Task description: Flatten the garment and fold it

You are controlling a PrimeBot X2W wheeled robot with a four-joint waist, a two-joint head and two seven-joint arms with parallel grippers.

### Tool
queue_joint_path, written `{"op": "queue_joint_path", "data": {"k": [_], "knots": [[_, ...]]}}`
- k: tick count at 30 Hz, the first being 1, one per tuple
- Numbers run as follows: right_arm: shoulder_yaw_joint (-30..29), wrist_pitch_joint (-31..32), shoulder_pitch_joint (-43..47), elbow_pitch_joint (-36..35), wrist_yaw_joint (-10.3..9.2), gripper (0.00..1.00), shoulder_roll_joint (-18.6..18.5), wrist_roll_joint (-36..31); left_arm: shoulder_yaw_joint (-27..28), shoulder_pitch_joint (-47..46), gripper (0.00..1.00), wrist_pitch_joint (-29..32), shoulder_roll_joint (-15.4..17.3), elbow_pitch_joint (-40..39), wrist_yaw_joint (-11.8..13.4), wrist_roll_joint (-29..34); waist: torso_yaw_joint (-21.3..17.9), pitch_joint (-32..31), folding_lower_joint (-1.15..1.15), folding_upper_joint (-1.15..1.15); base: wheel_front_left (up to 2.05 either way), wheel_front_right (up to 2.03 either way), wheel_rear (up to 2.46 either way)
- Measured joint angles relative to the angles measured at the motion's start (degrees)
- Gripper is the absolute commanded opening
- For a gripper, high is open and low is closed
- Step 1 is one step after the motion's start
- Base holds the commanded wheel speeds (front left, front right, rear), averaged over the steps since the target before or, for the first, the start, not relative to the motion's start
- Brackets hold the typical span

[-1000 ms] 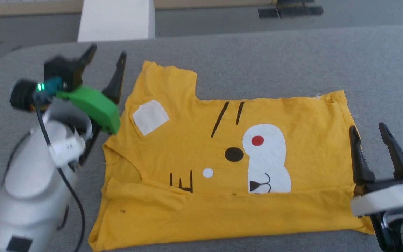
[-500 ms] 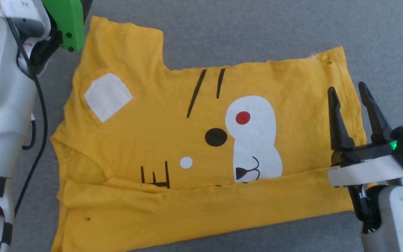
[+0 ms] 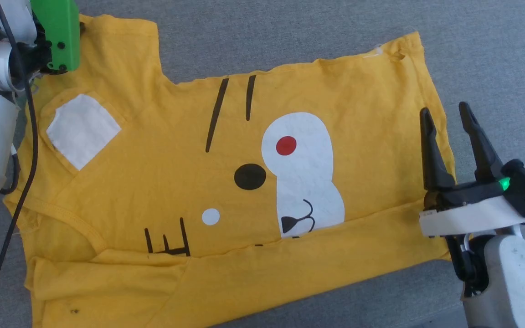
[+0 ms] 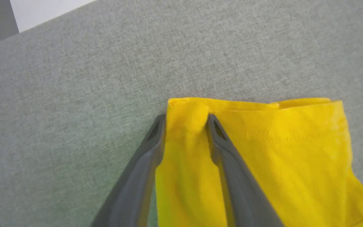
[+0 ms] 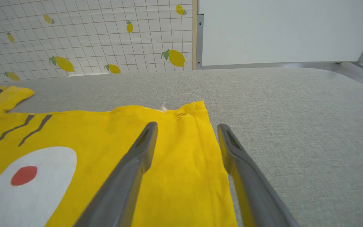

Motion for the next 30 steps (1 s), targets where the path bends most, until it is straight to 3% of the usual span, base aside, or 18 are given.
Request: {"op": "queue_joint_path", "data": {"k": [5,9,14,21,22,23,25,30], "knots": [[-1.1,1.5,-4.8,0.6,0.0,1.0,-0.7,-0.6,0.3,1.7,0.0,1.0,0.5,-3.1,0.6,-0.6,0.1,-0.1,0.0,0.0,0.0,0.0,0.0],[-1.8,10.2,-13.0,3.2,0.0,1.0,-1.9,-0.2,0.2,2.5,0.0,1.7,0.8,-4.8,0.9,-1.0,0.6,-0.3,0.0,0.0,0.0,0.0,0.0],[-5.3,28.1,-24.8,12.7,0.0,1.0,-1.7,0.9,0.0,2.9,0.0,1.8,0.6,-6.5,0.9,-1.4,1.6,-0.1,0.0,0.0,0.0,0.0,0.0],[-8.4,49.5,-32.7,23.3,0.0,1.0,-0.6,-2.9,-0.4,3.0,0.0,0.7,0.0,-7.0,0.2,-2.6,3.5,0.2,0.0,0.0,0.0,0.0,0.0],[-8.6,51.2,-33.3,23.8,0.0,0.77,-0.6,-3.6,-0.4,3.0,0.0,0.5,-0.1,-7.0,0.0,-2.8,3.7,0.2,0.0,0.0,0.0,0.0,0.0],[-8.8,53.4,-34.2,24.2,0.0,0.45,-0.7,-4.5,-0.4,3.1,0.0,0.3,-0.1,-7.0,-0.1,-2.9,3.8,0.3,-0.01,0.0,0.0,0.0,0.0],[-8.9,56.8,-35.3,24.4,0.0,0.0,-0.6,-6.0,-0.4,3.2,0.0,-0.3,-0.2,-6.9,-0.5,-3.0,4.1,0.3,0.0,0.0,0.0,0.0,0.0],[-8.5,59.3,-34.8,22.3,0.0,0.0,0.0,-8.2,-0.7,4.2,0.0,-5.3,-0.4,-6.2,-2.1,-2.9,4.5,-0.6,0.0,0.0,0.0,0.0,0.0]]}}
